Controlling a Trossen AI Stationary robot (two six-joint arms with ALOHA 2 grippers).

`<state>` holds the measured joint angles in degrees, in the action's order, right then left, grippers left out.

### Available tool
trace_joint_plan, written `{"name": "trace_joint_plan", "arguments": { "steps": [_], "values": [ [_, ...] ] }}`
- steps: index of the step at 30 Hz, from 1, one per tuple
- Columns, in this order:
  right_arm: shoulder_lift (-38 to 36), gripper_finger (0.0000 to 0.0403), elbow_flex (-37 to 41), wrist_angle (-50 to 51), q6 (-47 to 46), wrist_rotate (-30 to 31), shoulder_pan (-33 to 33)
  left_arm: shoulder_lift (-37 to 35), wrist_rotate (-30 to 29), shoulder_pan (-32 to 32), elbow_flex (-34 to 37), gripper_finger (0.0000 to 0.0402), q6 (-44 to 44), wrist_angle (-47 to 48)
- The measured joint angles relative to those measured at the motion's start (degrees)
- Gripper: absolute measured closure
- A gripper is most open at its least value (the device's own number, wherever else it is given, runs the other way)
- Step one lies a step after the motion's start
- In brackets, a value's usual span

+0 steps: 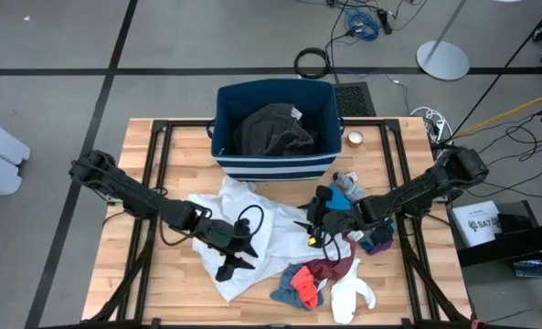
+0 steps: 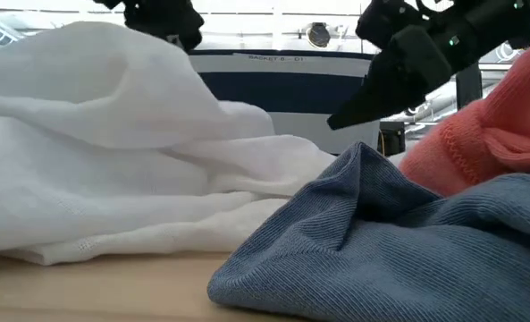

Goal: Sort clothes
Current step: Put the white polo shirt into the blue laundry organizer

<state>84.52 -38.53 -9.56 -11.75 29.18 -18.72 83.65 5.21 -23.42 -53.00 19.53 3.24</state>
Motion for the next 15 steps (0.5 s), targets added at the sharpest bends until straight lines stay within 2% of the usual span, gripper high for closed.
{"name": "trace_joint_plan", "arguments": {
  "steps": [6,8,15],
  "values": [
    [1.41,0.0199,-0.26,0.17,0.26,-0.83,0.00,-0.04,-7.09,0.20,-7.00,0.0221,-5.55,19.34],
    [1.41,0.0199,-0.26,-0.03,0.29,-0.86,-0.02,-0.06,-9.36,0.16,-7.22,0.0221,-7.04,21.81],
    [1.41,0.0199,-0.26,1.67,0.45,-0.97,-0.01,1.29,-11.05,0.15,-6.61,0.0221,-15.22,24.91]
  ]
}}
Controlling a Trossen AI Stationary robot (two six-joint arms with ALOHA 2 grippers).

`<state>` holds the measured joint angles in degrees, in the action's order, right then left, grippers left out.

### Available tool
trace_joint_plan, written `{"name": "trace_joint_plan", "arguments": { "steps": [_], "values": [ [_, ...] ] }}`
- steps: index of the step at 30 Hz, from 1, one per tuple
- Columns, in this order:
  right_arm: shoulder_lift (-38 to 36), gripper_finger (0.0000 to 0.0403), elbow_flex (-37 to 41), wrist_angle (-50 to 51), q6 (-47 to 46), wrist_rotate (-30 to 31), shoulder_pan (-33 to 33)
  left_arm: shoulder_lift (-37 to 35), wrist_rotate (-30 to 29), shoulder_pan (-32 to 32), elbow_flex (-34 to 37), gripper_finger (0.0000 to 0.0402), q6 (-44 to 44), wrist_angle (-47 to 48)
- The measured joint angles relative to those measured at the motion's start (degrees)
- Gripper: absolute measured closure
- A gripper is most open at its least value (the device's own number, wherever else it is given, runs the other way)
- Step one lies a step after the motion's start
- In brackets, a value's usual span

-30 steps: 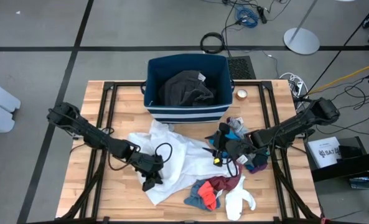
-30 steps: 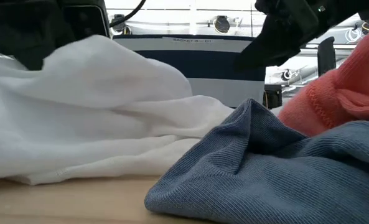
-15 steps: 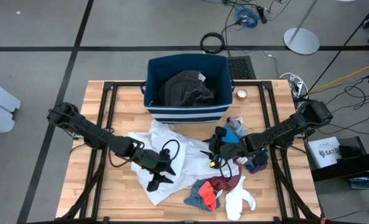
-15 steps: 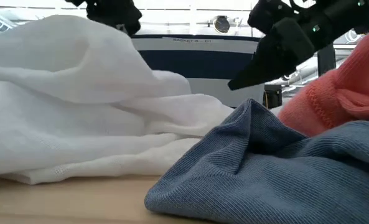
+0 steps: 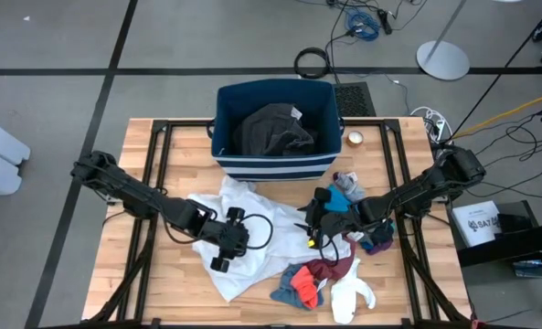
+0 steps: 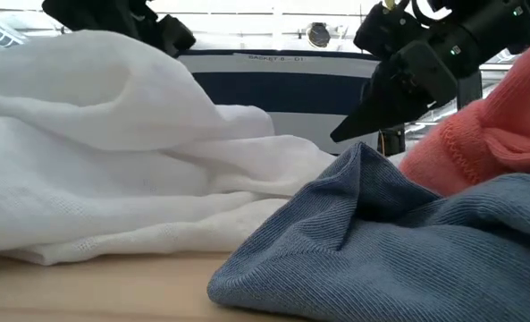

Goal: Sort clothes
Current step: Put the white polo shirt into the blue laundry organizer

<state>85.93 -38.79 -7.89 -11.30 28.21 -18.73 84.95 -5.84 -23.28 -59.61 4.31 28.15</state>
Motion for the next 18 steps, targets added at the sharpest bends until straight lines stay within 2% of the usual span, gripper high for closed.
{"name": "trace_joint_plan", "arguments": {
  "steps": [18],
  "values": [
    [0.00,0.0199,0.00,0.00,0.01,0.02,0.01,2.13,-3.02,0.05,0.02,0.0221,-3.21,4.38]
  ]
}}
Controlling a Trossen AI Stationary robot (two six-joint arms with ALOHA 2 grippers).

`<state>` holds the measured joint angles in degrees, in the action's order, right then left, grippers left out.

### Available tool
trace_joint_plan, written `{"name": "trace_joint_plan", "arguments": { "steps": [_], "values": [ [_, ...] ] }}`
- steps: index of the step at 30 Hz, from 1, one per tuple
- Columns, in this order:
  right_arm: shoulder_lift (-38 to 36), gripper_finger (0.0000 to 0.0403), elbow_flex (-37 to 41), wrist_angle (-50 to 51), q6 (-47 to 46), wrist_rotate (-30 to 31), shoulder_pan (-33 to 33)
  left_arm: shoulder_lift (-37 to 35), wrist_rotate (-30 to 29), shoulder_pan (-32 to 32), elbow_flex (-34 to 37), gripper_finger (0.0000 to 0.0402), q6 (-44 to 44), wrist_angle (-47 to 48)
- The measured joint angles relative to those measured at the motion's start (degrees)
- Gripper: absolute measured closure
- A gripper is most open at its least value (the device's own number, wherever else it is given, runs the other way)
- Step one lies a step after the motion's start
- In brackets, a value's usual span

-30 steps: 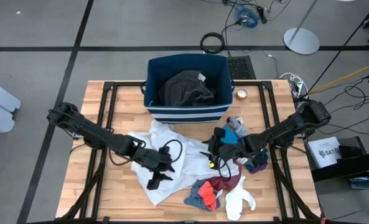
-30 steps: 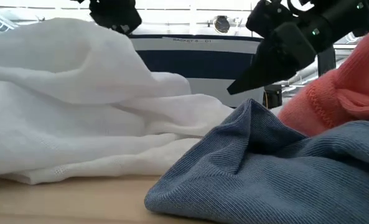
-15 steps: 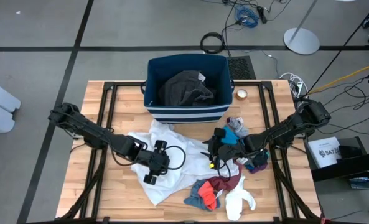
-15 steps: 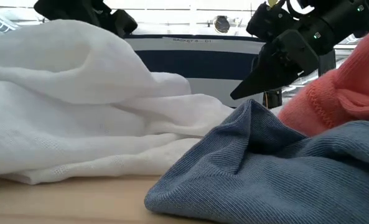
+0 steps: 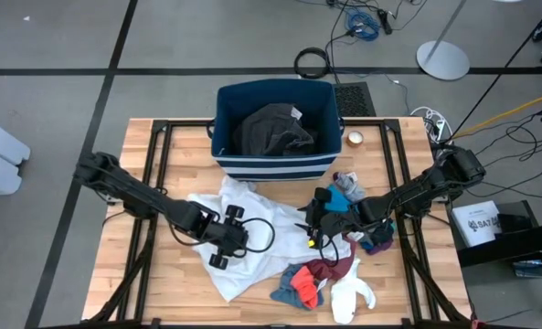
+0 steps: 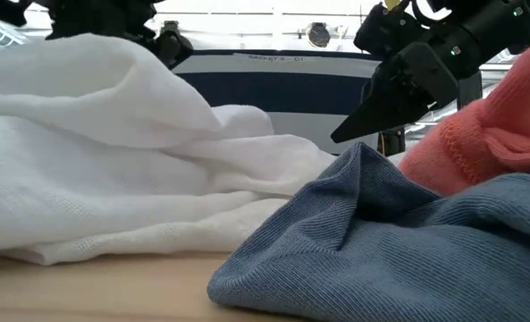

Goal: Sort clothes
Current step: Put the white polo shirt into the blue laundry organizer

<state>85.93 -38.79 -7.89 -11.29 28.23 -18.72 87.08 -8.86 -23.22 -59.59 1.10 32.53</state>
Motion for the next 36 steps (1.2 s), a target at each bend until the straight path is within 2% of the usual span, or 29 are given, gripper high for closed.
{"name": "trace_joint_plan", "arguments": {
  "steps": [13,24,27,32,36],
  "values": [
    [0.00,0.0199,0.00,-0.01,-0.13,0.02,0.00,0.69,-0.11,0.01,0.02,0.0221,-0.03,-0.07],
    [0.00,0.0199,0.00,-0.05,-0.31,0.02,-0.07,0.74,-3.15,0.22,0.02,0.0227,-0.02,1.84],
    [0.00,0.0199,-0.02,-0.14,-0.42,0.02,-0.07,1.35,-3.72,0.41,0.03,0.0258,-0.04,3.77],
    [0.00,0.0199,-0.91,-1.33,0.49,0.08,-0.05,1.48,-2.66,0.37,-0.39,0.0378,-0.02,4.72],
    [-0.05,0.0199,-4.82,-5.08,1.79,0.11,0.02,1.48,3.53,0.21,-2.35,0.0392,0.13,4.60]
  ]
}}
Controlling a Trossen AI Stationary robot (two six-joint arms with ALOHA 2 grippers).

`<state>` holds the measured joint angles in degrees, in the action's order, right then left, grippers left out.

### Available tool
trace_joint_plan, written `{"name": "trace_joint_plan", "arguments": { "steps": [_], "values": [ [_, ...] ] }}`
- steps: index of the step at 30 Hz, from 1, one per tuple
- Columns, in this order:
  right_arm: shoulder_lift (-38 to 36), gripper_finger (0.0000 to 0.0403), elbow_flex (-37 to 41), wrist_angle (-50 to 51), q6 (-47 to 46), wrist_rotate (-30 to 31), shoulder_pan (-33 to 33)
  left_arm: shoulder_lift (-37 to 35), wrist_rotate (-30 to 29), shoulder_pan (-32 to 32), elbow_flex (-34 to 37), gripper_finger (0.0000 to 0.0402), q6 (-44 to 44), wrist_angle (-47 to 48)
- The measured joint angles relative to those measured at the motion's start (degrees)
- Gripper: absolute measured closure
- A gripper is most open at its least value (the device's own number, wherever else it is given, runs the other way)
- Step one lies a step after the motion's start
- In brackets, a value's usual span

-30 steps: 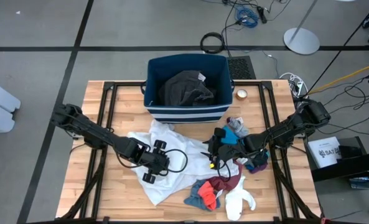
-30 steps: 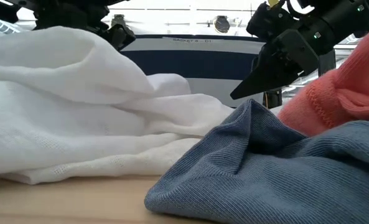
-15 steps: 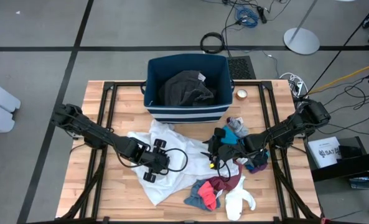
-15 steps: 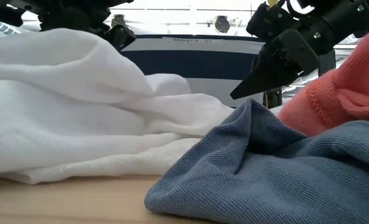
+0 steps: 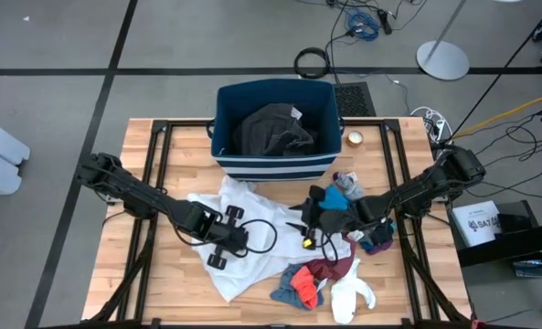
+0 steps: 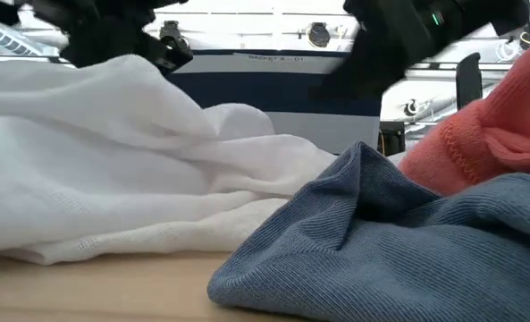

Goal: Sort clothes
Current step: Put the white polo shirt into the blue laundry organizer

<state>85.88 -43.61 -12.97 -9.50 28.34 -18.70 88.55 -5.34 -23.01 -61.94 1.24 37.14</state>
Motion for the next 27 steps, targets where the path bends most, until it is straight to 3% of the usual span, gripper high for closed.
{"name": "trace_joint_plan", "arguments": {
  "steps": [6,10,15,22,27],
  "values": [
    [4.77,0.0199,-1.08,-5.45,2.62,-2.26,1.57,0.02,6.79,-2.22,-3.98,0.0397,7.60,9.64],
    [7.56,0.0199,-1.01,-7.97,1.82,-4.95,3.30,0.02,7.28,-4.76,-4.65,0.0398,15.60,13.79],
    [9.11,0.0200,-1.21,-19.72,-3.70,-11.98,4.15,0.04,7.71,-7.15,-4.65,0.0398,17.86,10.86],
    [14.07,0.0200,-2.87,-20.75,-5.09,-11.99,4.13,0.04,17.77,-7.51,-4.25,0.0399,25.23,6.39],
    [19.17,0.0200,-6.97,-20.68,-5.54,-12.09,4.13,0.04,18.61,-7.51,-4.25,0.0399,23.47,-1.25]
  ]
}}
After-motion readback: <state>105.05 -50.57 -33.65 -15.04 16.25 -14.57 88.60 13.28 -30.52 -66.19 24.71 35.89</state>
